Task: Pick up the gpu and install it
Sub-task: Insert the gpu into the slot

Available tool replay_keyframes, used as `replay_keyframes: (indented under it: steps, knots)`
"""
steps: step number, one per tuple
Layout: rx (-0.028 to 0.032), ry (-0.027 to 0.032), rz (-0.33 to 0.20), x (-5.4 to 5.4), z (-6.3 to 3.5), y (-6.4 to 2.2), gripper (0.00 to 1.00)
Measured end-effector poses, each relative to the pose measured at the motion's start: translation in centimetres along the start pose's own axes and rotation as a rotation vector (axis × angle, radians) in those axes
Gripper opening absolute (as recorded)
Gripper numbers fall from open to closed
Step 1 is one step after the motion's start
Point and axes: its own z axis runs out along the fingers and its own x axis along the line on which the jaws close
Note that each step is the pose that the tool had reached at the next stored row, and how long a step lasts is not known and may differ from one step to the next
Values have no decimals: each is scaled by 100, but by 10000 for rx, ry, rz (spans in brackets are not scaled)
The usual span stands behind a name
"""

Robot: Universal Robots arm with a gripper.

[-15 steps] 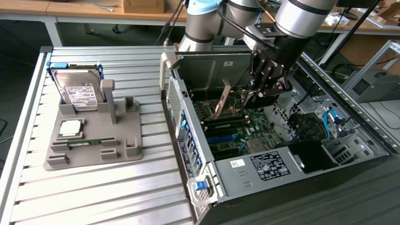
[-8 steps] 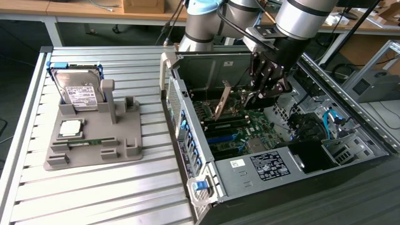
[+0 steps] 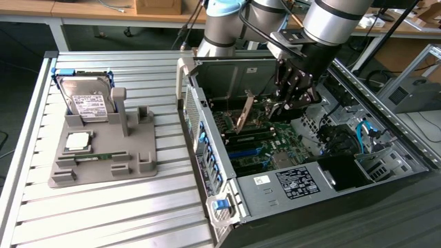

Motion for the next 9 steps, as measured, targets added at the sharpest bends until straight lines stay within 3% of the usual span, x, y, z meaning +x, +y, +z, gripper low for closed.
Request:
replay_keyframes:
  steps: [9]
  knots:
    - [-1, 1, 1, 21, 26, 31, 27]
